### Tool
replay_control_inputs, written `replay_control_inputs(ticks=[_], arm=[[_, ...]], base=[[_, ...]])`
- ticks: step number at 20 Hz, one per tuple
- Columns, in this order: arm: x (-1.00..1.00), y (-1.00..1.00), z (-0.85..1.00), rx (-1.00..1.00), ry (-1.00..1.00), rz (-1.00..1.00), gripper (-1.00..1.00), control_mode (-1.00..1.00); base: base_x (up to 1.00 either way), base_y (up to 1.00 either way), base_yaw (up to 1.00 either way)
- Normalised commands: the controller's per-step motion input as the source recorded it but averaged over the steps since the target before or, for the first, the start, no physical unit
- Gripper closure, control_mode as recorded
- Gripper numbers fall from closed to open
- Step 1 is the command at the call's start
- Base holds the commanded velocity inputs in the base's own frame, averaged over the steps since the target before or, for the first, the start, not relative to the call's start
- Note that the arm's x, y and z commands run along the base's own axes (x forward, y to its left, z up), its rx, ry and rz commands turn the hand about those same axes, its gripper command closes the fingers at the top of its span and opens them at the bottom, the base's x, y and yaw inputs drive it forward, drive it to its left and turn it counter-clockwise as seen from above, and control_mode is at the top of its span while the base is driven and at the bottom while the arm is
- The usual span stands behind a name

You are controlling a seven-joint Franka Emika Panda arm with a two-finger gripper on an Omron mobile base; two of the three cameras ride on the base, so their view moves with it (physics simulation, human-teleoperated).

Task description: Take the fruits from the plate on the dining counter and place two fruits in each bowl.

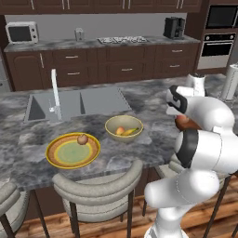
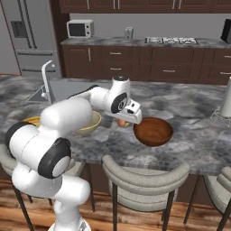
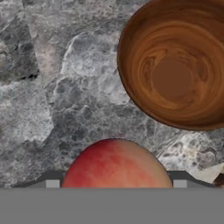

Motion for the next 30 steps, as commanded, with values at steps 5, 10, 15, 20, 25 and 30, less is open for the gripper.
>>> replay_control_inputs(ticks=[5, 10, 15, 20, 25, 30], arm=[[0.0, -0.38, -0.02, -0.02, -0.06, -0.04, 1.0, -1.0], [0.0, -0.55, -0.02, 0.0, 0.05, -0.05, 1.0, -1.0], [0.01, -0.52, -0.13, 0.0, 0.1, -0.01, 1.0, -1.0], [0.12, -0.4, -0.28, 0.0, 0.07, 0.0, 1.0, -1.0], [0.04, -0.02, -0.43, 0.0, 0.04, 0.0, 1.0, -1.0], [0.24, 0.0, -0.02, 0.0, 0.0, 0.0, 1.0, -1.0]], base=[[0.0, 0.0, 0.0], [0.0, 0.0, 0.0], [0.0, 0.0, 0.0], [0.0, 0.0, 0.0], [0.0, 0.0, 0.0], [0.0, 0.0, 0.0]])
